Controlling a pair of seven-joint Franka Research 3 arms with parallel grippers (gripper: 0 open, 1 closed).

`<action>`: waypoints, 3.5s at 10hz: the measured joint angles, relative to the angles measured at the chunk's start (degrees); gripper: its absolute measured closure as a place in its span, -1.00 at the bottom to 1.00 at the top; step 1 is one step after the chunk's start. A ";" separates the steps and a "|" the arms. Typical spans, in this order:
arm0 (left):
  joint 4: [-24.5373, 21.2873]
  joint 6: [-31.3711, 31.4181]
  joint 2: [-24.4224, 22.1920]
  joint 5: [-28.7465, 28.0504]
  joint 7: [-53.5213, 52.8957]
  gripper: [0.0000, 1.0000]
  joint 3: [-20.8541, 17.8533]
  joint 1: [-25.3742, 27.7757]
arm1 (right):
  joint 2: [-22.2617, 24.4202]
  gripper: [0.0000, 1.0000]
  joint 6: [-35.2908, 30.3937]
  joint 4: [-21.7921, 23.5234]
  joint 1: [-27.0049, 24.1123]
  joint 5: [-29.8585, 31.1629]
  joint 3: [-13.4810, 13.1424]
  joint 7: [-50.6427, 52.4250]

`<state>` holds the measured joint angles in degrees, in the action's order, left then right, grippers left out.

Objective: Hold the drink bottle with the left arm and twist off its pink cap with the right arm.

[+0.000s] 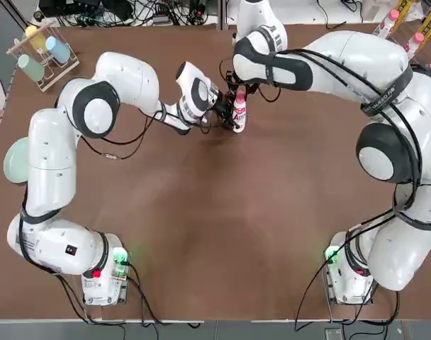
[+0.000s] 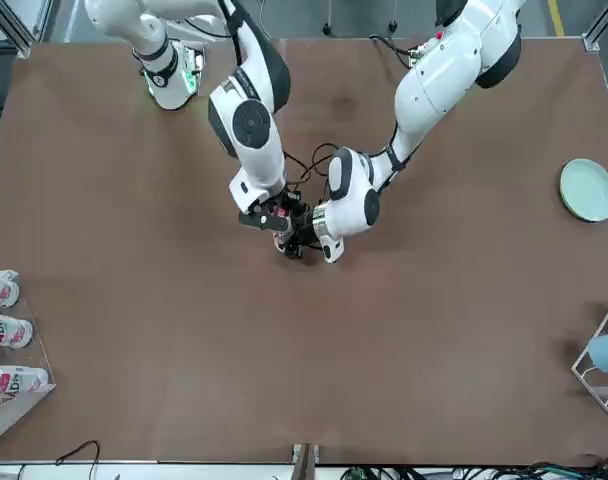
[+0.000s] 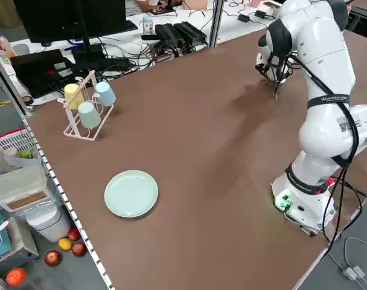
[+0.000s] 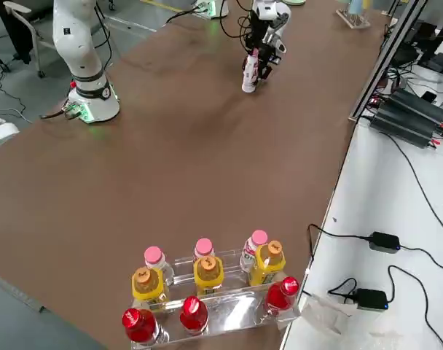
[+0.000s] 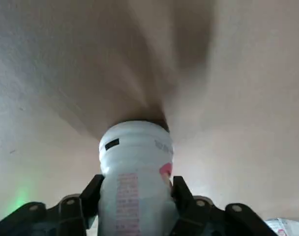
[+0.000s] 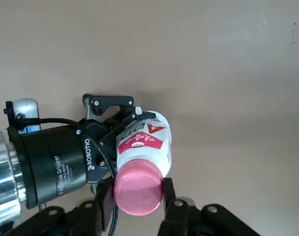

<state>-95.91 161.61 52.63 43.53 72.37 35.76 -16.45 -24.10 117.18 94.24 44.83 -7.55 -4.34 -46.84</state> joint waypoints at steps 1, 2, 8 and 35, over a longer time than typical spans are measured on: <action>0.00 0.00 0.00 0.00 0.05 -0.25 0.00 0.00 | 0.00 0.14 0.00 -0.01 0.00 0.00 0.00 0.05; 0.01 0.00 0.00 0.00 0.05 -0.25 0.00 0.00 | 0.00 0.14 0.00 -0.01 0.00 0.00 0.00 0.06; 0.01 0.00 0.01 0.00 0.12 -0.25 0.00 0.00 | 0.00 0.14 -0.05 -0.01 0.00 0.02 0.00 2.75; 0.03 0.00 0.02 0.00 0.12 -0.25 0.00 -0.07 | -0.03 0.14 -1.17 -0.32 0.04 0.40 -0.06 29.80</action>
<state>-95.88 161.61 52.65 43.52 72.49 35.76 -16.52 -24.13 116.01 93.91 44.87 -7.16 -4.40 -17.05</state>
